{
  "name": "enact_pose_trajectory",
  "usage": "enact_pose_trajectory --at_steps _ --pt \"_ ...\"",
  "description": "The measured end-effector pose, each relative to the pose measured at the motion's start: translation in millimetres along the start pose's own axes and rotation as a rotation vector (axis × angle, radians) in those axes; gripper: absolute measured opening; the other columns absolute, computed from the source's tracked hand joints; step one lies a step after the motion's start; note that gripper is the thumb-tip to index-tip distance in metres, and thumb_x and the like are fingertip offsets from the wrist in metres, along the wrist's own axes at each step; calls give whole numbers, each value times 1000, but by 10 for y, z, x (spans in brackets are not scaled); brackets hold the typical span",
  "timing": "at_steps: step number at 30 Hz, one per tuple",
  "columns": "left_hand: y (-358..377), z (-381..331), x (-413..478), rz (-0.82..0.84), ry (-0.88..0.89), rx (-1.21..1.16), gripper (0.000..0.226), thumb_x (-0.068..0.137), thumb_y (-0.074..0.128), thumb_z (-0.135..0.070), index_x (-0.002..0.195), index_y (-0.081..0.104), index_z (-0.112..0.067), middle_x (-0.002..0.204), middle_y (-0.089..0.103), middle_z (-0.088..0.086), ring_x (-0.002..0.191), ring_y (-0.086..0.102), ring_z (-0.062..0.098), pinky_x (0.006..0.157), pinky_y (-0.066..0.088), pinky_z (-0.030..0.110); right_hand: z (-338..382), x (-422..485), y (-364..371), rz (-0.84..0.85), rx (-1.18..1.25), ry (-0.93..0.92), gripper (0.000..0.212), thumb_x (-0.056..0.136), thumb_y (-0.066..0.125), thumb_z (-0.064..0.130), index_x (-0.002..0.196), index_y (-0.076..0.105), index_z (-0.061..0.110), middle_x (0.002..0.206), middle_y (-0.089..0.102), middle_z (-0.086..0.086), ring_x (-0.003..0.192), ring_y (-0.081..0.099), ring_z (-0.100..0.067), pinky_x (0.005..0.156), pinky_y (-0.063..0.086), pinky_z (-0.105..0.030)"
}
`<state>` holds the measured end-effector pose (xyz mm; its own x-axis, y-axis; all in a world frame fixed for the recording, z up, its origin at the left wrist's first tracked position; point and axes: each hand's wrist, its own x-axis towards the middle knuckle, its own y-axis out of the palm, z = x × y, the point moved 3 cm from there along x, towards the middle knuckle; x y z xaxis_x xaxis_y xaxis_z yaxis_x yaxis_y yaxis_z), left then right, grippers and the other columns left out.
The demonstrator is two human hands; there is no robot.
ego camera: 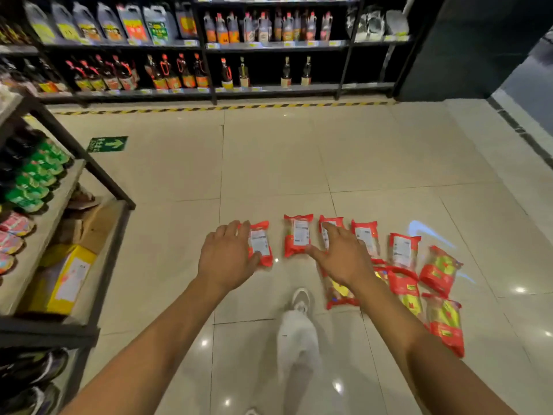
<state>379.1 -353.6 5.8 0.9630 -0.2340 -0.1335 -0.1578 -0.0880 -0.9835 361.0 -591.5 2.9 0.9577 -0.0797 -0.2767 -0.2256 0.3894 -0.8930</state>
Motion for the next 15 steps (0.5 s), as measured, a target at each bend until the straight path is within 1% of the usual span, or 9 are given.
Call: enact_pose_trajectory --at_steps 2,4,6,8,11,13,15 --pt "237 50 600 27 -46 2 72 93 56 -49 153 37 -14 153 48 9 135 47 32 105 40 40 -105 697 124 26 36 -11 78 92 50 62 153 33 17 156 44 -7 140 42 -30 110 35 -44" --pt "544 111 1197 76 -101 -9 72 95 54 -49 154 34 -15 154 45 8 137 45 30 105 39 39 -227 1384 286 65 56 -4 77 94 50 59 155 31 17 157 42 -7 141 40 -29 111 34 -44" --pt "995 198 1799 123 -141 -2 71 95 52 -49 155 33 -15 153 46 8 136 46 30 105 39 40 -413 2038 538 87 51 23 73 96 50 56 155 30 18 158 41 -5 143 40 -27 110 34 -43" --pt "1547 316 2347 168 -208 -22 71 93 55 -49 152 38 -14 149 50 9 133 48 32 103 42 41 -620 2650 907 109 61 44 69 97 51 53 154 33 18 156 45 -7 141 42 -28 108 36 -41" --pt "2557 523 3027 215 -270 -84 71 91 61 -46 148 44 -9 145 53 14 128 51 37 99 44 44 -998 3472 1740 166 81 94 67 97 54 49 152 36 15 150 50 -12 136 47 -32 106 39 -39" --pt "3317 672 3384 263 -298 -102 73 92 58 -47 151 39 -8 147 50 15 128 49 38 99 43 44 -1302 3957 2432 230 72 125 69 96 55 50 152 35 15 150 49 -14 135 47 -34 107 38 -41" --pt "4123 858 3647 341 -346 -104 74 94 54 -49 154 32 -11 150 45 13 130 46 35 100 41 42 -1600 4384 3150 293 62 145 73 93 57 51 152 34 15 150 48 -16 134 46 -36 108 40 -45"
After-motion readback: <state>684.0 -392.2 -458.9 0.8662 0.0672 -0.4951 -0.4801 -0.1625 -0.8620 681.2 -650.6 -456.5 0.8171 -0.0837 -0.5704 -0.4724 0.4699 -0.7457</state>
